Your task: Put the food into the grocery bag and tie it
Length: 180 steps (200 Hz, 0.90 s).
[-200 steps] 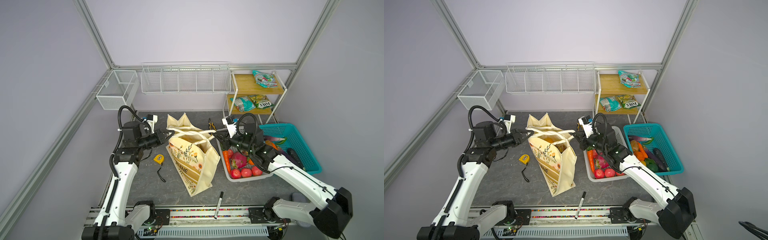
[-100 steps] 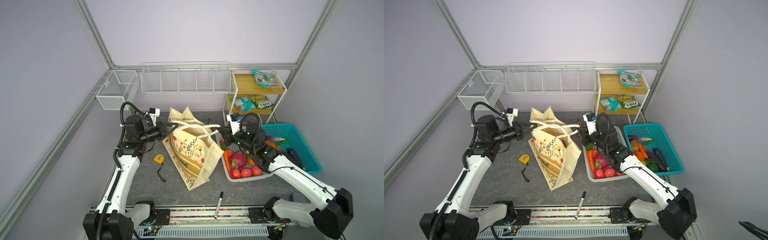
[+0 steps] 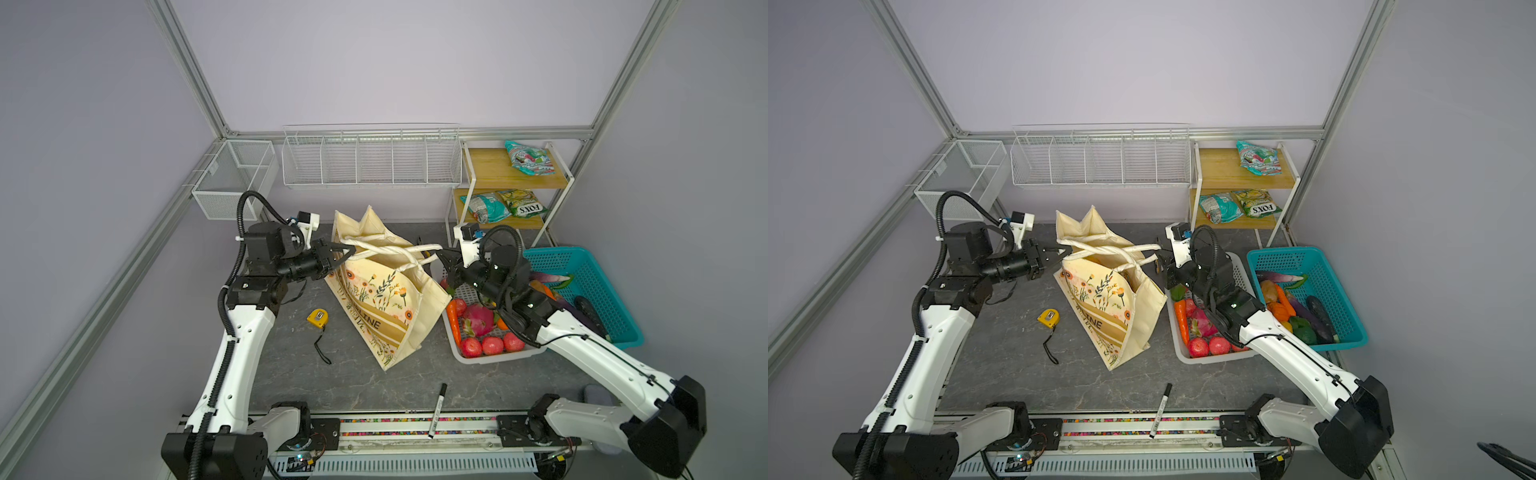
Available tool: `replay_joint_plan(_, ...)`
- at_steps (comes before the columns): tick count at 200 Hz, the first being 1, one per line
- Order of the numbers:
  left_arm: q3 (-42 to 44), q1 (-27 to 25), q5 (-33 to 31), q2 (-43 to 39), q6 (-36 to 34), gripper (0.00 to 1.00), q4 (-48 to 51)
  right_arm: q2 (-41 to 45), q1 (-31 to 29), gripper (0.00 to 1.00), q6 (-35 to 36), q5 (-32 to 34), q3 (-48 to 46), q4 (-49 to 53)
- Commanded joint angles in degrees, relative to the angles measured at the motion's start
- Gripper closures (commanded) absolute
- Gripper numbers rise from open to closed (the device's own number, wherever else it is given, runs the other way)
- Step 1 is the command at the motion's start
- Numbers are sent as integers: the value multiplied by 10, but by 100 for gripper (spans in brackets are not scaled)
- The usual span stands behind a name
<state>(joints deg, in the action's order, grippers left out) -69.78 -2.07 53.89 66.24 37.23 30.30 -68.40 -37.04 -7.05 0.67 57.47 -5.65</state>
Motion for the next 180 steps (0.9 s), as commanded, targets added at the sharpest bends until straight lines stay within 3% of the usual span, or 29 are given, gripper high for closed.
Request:
replay_joint_plan(1,5,91,-63,-6,-70,100,27,41,54,93,10,252,-25,48)
replay_joint_plan(22,14,133,-60,16,-83,100,26,58,67,93,9,299,-43,64)
replay_joint_plan(49,14,148,-81,30,-86,100,23,84,88,93,6,343,-67,82)
replay_joint_plan(102,3,195,-131,22,-88,100,34,127,123,93,1,376,-105,102)
replay_joint_plan(137,35,184,-114,-9,-24,100,-73,133,124,93,-7,291,-110,86)
replay_joint_plan(153,16,150,-127,-13,-34,100,-56,128,122,93,-12,238,-108,75)
replay_joint_plan(180,4,149,-168,-17,-36,100,-30,134,117,93,-8,242,-110,67)
